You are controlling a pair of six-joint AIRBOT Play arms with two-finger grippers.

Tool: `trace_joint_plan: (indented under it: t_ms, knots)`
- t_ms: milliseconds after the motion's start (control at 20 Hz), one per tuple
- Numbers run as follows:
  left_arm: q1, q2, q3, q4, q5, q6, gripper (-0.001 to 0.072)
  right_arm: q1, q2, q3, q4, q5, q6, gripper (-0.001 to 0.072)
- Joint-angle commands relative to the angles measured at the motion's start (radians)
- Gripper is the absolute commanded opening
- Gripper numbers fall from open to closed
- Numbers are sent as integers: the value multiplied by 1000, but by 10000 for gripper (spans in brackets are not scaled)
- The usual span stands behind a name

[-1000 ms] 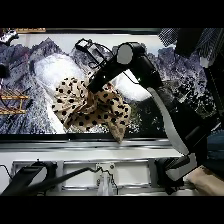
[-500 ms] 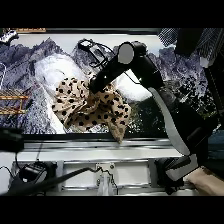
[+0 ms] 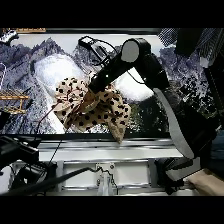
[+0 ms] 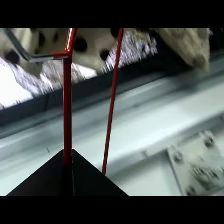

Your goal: Fold the clothes and pants, and hang the long-sleeved shirts on hangers.

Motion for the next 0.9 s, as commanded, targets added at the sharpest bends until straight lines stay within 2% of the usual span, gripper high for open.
trace_joint_plan:
  t_ms: [0,250,400,550,850]
  knots:
    - [-1,-20,-31,57,142,91,10,1,26,1,9,29,-1,22]
    - [-3,-148,-31,-58,144,241,11,1,33,1,7,30,-1,22]
    - [-3,-161,-31,-39,149,280,10,1,34,1,5,40,-1,23]
    - [-3,-156,-31,31,139,288,11,1,34,1,0,66,-1,25]
    - [-3,-8,-31,21,20,288,11,0,34,0,-79,65,-2,23]
